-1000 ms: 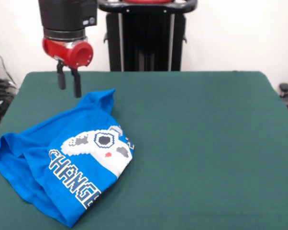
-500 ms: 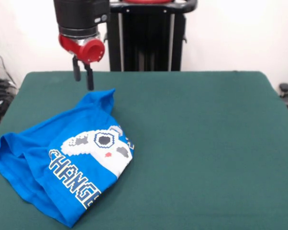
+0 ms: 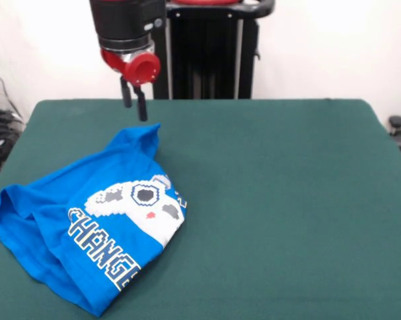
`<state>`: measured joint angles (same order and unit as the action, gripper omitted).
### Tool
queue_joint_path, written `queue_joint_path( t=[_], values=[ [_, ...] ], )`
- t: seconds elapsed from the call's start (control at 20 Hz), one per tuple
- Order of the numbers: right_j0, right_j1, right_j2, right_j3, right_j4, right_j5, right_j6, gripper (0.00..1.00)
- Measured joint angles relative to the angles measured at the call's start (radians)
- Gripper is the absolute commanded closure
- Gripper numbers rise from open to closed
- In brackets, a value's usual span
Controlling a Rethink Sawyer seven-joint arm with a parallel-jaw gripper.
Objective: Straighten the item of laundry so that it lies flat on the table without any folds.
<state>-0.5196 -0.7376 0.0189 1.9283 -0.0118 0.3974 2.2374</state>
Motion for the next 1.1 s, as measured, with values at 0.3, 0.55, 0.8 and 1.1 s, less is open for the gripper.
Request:
queue_joint_path(
  t=[0.3,0.55,0.8,1.1],
  values=[
    [0.026,0.007,-0.017,0.030,0.026,-0.053,0.000,0.00],
    [0.037,0.008,-0.020,0.046,0.026,-0.147,0.000,0.00],
    [0.035,0.019,-0.020,0.050,0.026,-0.236,0.000,0.00],
    [0.018,0.051,-0.019,0.057,0.026,-0.337,0.000,0.00]
  ],
)
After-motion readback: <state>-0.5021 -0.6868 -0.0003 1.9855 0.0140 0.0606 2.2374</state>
